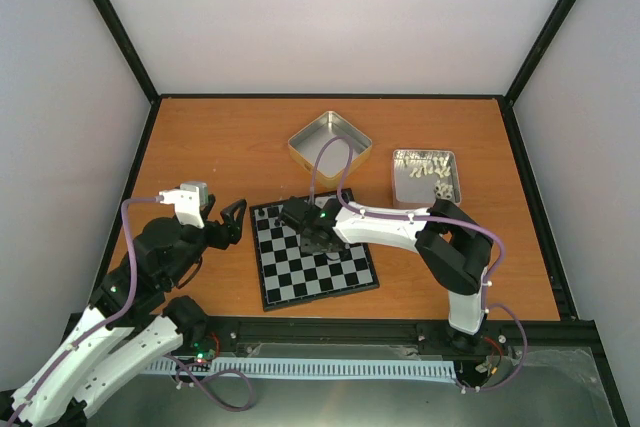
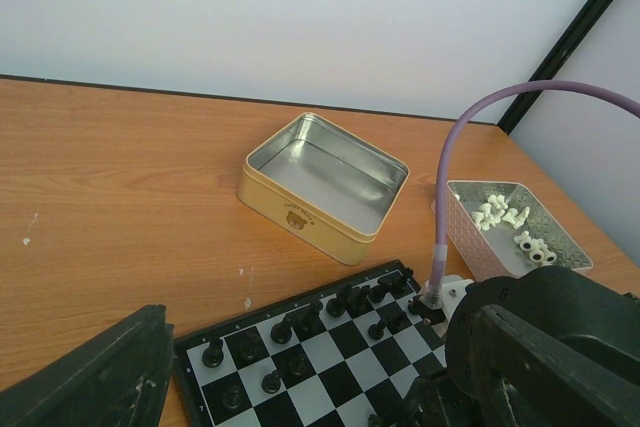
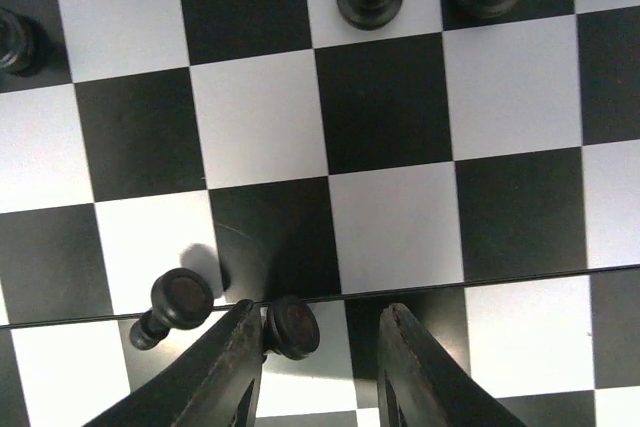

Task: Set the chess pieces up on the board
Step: Pick up the chess piece from the chessboard.

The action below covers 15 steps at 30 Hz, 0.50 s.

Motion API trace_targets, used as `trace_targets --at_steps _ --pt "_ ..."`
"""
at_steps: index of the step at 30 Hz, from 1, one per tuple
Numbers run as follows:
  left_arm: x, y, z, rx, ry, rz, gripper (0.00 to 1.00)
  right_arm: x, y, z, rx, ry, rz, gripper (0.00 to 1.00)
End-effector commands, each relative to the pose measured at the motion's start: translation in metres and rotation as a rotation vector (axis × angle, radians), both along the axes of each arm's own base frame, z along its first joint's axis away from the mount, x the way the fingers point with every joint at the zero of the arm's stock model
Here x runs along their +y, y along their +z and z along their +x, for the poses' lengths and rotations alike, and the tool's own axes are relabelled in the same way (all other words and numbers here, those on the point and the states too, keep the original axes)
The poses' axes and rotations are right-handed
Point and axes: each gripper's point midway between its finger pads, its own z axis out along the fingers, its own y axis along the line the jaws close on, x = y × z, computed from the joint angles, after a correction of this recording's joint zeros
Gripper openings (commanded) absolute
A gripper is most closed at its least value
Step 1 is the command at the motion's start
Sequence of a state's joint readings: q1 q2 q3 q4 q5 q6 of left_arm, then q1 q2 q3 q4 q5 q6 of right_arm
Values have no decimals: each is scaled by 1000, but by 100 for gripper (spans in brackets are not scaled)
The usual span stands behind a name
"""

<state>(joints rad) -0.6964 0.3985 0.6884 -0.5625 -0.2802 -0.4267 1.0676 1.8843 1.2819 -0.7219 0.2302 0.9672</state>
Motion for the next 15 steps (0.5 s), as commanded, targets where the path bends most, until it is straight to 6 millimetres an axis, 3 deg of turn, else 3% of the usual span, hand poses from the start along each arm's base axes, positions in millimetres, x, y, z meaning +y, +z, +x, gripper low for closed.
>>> trace_targets --at_steps 1,5,15 --pt "1 -1 1 1 2 21 82 -3 7 6 -40 -13 -33 33" --pt "1 -2 1 3 3 22 82 8 10 8 -44 -20 19 34" --pt "1 -3 1 6 5 24 82 4 6 12 -53 -135 27 28"
